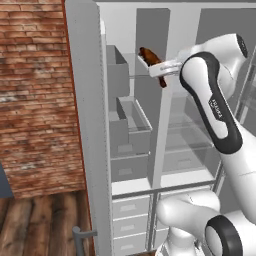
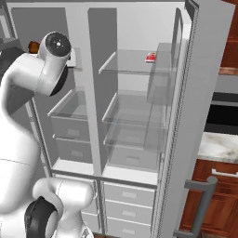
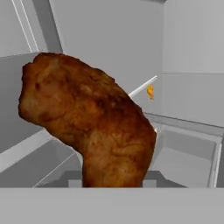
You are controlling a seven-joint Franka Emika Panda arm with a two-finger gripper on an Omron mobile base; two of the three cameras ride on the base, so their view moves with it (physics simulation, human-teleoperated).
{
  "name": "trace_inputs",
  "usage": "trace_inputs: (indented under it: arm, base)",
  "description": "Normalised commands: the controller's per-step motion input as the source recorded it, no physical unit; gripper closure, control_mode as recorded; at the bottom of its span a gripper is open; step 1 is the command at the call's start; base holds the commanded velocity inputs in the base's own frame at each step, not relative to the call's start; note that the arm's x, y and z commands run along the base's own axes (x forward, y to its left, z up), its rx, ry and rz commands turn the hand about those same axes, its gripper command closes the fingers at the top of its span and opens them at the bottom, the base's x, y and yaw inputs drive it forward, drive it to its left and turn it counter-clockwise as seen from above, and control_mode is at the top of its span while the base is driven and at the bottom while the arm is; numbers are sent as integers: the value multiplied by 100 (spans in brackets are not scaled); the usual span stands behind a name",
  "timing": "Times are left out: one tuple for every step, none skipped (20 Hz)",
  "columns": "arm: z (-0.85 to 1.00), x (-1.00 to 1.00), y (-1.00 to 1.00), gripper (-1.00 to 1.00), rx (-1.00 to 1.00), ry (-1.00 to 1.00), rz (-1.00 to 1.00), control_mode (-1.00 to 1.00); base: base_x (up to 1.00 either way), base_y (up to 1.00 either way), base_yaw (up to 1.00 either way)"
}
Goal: There's a chicken drumstick in the fridge that needs to be moved to the freezer for freezing. Pick up the chicken drumstick from the fridge, place it on any shelf in the freezer, and close the fridge and freezer doors when done.
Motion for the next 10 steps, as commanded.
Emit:
trace_inputs:
  arm:
    - [0,69,0,100,12,-9,0,-100]
    - [0,66,0,100,14,-4,0,-100]
    - [0,65,0,100,15,0,0,-100]
    - [0,66,0,100,13,2,0,-100]
    - [0,73,0,100,4,6,0,-100]
    - [0,81,2,100,0,11,0,-100]
    - [0,84,3,100,0,13,0,-100]
    - [0,81,2,100,0,13,0,-100]
    - [0,76,9,100,-1,13,0,-100]
    - [0,71,16,100,-5,14,-3,-100]
  base:
    - [0,0,0]
    - [0,0,0]
    - [0,0,0]
    - [0,0,0]
    - [0,0,0]
    - [0,0,0]
    - [0,0,0]
    - [0,0,0]
    - [0,0,0]
    - [0,0,0]
